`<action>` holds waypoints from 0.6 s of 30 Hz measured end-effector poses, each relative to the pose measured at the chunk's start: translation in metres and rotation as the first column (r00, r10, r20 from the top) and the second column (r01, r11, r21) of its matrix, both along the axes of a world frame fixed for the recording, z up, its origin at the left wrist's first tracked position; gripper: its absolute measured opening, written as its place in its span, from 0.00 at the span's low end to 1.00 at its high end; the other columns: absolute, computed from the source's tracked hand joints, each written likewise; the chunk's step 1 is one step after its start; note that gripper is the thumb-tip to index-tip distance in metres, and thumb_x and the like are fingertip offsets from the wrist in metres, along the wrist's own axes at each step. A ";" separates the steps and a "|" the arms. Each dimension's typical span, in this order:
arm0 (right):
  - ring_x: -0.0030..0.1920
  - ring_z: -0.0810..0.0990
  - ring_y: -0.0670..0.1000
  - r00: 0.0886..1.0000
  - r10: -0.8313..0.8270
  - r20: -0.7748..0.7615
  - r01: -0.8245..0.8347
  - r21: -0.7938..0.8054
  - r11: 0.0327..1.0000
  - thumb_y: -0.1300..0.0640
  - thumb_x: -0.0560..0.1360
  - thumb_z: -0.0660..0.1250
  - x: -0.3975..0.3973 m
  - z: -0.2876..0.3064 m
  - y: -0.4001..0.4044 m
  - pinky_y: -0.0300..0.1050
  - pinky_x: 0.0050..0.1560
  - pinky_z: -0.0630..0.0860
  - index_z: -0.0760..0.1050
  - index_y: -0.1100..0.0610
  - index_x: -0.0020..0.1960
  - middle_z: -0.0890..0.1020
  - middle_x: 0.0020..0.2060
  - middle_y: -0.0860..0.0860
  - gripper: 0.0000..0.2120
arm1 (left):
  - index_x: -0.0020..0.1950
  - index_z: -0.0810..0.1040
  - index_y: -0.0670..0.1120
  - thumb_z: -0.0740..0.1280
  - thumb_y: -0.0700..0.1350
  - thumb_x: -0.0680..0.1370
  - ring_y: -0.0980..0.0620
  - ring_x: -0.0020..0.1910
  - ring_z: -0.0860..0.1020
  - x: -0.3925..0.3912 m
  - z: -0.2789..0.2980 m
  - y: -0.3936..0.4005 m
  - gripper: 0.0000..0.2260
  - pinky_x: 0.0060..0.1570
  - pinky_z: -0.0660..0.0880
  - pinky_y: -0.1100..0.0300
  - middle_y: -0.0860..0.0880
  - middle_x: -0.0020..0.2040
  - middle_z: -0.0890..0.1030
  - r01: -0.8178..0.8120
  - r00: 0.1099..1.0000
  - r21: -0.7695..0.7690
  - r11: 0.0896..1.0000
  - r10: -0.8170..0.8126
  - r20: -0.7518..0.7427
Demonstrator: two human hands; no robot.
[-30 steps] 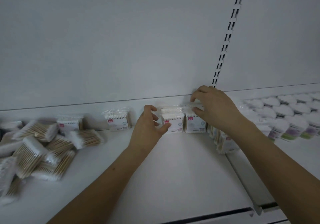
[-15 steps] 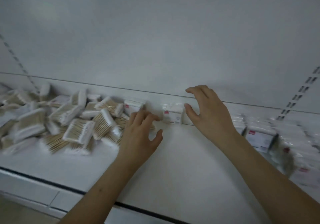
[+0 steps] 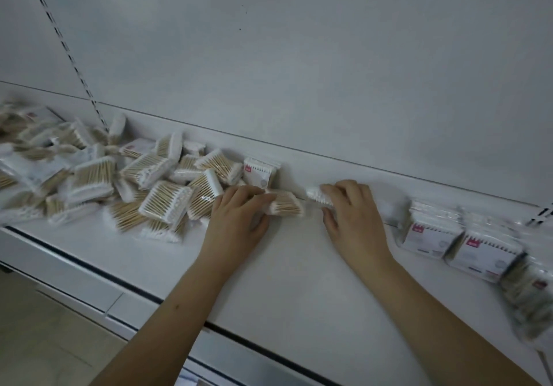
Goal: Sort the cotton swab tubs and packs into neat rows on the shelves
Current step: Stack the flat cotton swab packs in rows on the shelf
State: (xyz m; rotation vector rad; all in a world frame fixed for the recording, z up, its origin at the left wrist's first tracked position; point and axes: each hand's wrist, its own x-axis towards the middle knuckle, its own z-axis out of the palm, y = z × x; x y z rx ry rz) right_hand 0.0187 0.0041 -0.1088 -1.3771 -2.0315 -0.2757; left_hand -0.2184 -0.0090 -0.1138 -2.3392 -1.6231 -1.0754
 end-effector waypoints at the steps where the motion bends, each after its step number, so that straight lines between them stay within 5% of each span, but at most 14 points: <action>1: 0.51 0.72 0.55 1.000 0.019 -0.012 -0.019 -0.012 1.000 0.65 0.71 0.72 0.000 -0.002 0.000 0.47 0.49 0.72 0.78 0.58 0.59 0.75 0.52 0.54 0.17 | 0.62 0.81 0.51 0.70 0.45 0.74 0.48 0.57 0.76 -0.001 0.001 -0.001 0.16 0.56 0.71 0.51 0.52 0.57 0.79 0.021 1.000 0.010 1.000 -0.021 0.017; 4: 0.51 0.73 0.54 0.996 0.047 -0.071 -0.051 -0.054 0.997 0.65 0.72 0.72 0.002 -0.008 0.000 0.43 0.44 0.71 0.79 0.56 0.58 0.75 0.51 0.53 0.15 | 0.61 0.82 0.49 0.71 0.45 0.75 0.48 0.55 0.74 -0.003 0.003 -0.004 0.14 0.56 0.73 0.52 0.51 0.53 0.78 0.049 0.994 0.032 0.998 -0.052 0.097; 9: 0.55 0.75 0.54 0.965 0.033 -0.261 -0.068 -0.124 0.990 0.58 0.78 0.66 0.010 -0.002 0.002 0.37 0.53 0.66 0.77 0.57 0.62 0.77 0.54 0.52 0.13 | 0.54 0.80 0.43 0.67 0.52 0.78 0.51 0.53 0.73 -0.003 0.010 -0.008 0.13 0.54 0.71 0.61 0.49 0.52 0.76 0.045 0.963 0.023 0.999 -0.049 0.267; 13: 0.55 0.76 0.50 0.942 0.068 -0.328 -0.120 -0.142 0.983 0.57 0.78 0.68 0.009 0.027 -0.007 0.33 0.52 0.66 0.76 0.55 0.62 0.78 0.54 0.49 0.13 | 0.55 0.77 0.48 0.66 0.51 0.81 0.64 0.42 0.75 0.000 0.027 -0.016 0.08 0.42 0.69 0.72 0.58 0.42 0.76 0.114 0.883 -0.104 0.988 -0.052 0.467; 15: 0.54 0.77 0.48 0.941 0.123 -0.314 -0.165 -0.112 0.980 0.57 0.78 0.68 0.013 0.046 -0.020 0.34 0.52 0.69 0.77 0.53 0.61 0.78 0.54 0.47 0.11 | 0.58 0.75 0.52 0.66 0.48 0.81 0.63 0.35 0.75 0.007 0.036 -0.020 0.07 0.35 0.69 0.72 0.57 0.36 0.75 0.133 0.844 -0.158 0.978 -0.029 0.535; 18: 0.52 0.76 0.44 0.941 0.126 -0.315 -0.166 -0.104 0.981 0.58 0.79 0.67 0.031 0.064 -0.046 0.36 0.50 0.73 0.78 0.53 0.60 0.77 0.53 0.45 0.10 | 0.58 0.74 0.54 0.67 0.48 0.79 0.60 0.37 0.78 0.027 0.047 -0.023 0.08 0.32 0.71 0.69 0.53 0.39 0.80 0.204 0.829 -0.226 0.952 -0.046 0.557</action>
